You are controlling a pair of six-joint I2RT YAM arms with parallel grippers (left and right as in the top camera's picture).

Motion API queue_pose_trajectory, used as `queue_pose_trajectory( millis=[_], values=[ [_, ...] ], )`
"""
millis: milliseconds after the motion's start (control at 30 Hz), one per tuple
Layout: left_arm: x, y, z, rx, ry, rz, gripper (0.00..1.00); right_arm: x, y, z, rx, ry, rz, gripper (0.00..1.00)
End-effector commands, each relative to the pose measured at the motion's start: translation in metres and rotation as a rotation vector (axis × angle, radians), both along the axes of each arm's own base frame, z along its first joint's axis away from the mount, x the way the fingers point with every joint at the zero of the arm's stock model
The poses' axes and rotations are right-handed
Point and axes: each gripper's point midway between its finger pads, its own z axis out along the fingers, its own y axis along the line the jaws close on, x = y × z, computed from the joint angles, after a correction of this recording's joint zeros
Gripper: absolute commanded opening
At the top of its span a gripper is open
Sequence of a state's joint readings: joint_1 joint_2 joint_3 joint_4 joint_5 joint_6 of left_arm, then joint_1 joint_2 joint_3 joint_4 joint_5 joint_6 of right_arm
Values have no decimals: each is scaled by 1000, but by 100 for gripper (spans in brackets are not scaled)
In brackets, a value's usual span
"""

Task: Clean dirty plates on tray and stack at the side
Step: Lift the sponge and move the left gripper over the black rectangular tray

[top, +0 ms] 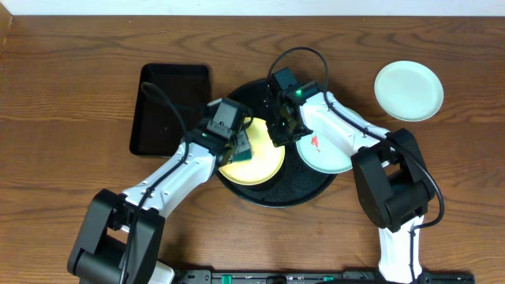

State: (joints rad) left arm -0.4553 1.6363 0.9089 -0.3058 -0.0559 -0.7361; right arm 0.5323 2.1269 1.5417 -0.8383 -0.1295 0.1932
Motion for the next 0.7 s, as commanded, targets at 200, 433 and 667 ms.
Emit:
queue_pose_trajectory(
  millis=[200,433,667],
  values=[
    [-13,43,-22,197,-1,80,8,8,-19,0,-73,-34,-19,1],
    [28,61,8,290,-232,196,8,8,-19,0,-73,-34,-19,1],
    [62,42,42,194,-417,184,7,8,-19,0,-74,-34,-19,1]
  ],
)
